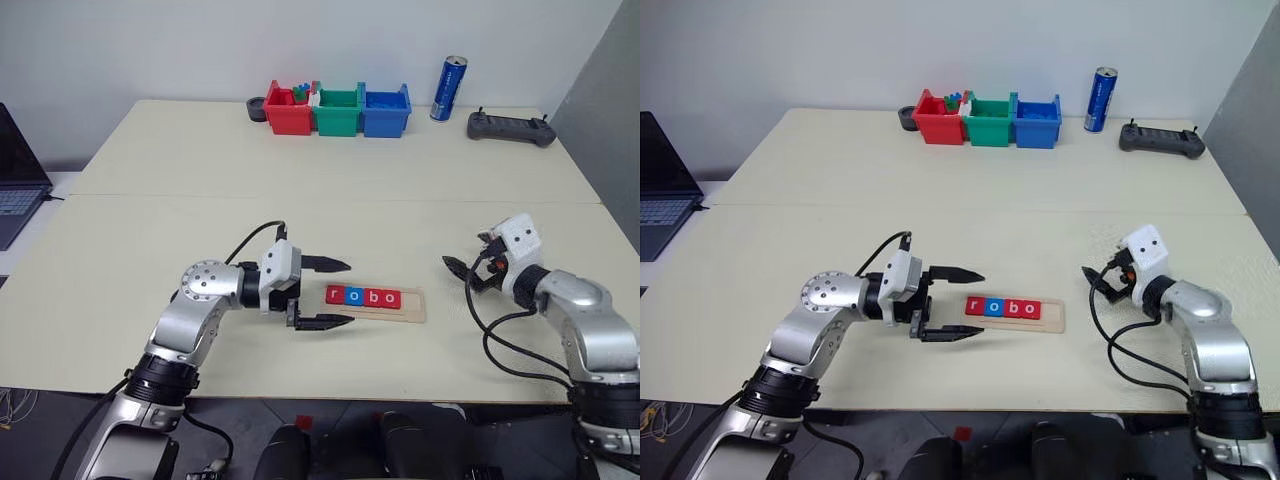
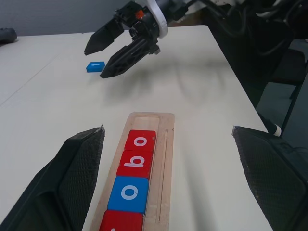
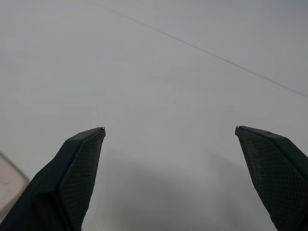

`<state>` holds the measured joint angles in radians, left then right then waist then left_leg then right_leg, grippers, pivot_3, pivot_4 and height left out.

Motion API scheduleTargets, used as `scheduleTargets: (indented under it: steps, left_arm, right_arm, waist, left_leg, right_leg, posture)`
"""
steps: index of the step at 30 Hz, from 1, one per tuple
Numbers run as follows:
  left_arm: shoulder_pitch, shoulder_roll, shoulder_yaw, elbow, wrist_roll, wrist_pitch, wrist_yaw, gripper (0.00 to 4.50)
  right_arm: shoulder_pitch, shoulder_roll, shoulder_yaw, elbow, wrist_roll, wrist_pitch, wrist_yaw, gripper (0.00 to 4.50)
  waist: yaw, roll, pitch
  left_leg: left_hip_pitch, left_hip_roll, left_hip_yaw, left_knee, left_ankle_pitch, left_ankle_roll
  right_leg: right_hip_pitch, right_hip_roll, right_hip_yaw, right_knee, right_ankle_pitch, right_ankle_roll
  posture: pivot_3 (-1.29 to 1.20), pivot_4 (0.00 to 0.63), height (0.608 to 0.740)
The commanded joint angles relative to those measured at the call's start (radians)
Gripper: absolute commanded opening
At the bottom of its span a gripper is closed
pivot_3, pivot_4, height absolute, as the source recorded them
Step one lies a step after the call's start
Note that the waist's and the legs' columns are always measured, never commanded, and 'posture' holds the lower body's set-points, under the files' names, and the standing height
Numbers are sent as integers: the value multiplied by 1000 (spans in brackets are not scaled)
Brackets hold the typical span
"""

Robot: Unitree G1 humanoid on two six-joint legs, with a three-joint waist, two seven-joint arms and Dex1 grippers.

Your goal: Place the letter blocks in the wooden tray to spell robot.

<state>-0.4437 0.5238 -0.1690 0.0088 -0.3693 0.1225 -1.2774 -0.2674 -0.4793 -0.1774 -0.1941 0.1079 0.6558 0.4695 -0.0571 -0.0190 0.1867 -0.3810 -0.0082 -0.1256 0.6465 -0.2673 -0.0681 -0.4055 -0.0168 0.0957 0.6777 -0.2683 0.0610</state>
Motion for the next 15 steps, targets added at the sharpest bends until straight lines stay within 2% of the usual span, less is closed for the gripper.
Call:
scheduleTargets:
  steps: [1,7,15]
  left_arm:
    - [-27,-8,4,7,1,-21,-4,4500]
    - [-54,-28,4,30,3,-31,0,4500]
    - [-44,-30,9,23,9,-37,11,4500]
  right_arm:
    - [-7,33,-59,-4,-40,6,-151,4430]
    - [-89,75,-109,158,-9,-22,-248,4430]
    - [-184,84,-125,328,35,-40,-255,4430]
  waist:
    - [0,0,0]
    - [-3,0,0]
    - [-4,1,0]
  left_leg:
    - [0,0,0,0,0,0]
    - [1,0,1,0,0,0]
    - [1,0,1,0,0,0]
  right_leg:
    - [0,0,0,0,0,0]
    - [0,0,1,0,0,0]
    - [0,1,1,0,0,0]
  posture:
    - [0,150,740]
    - [0,150,740]
    - [0,150,740]
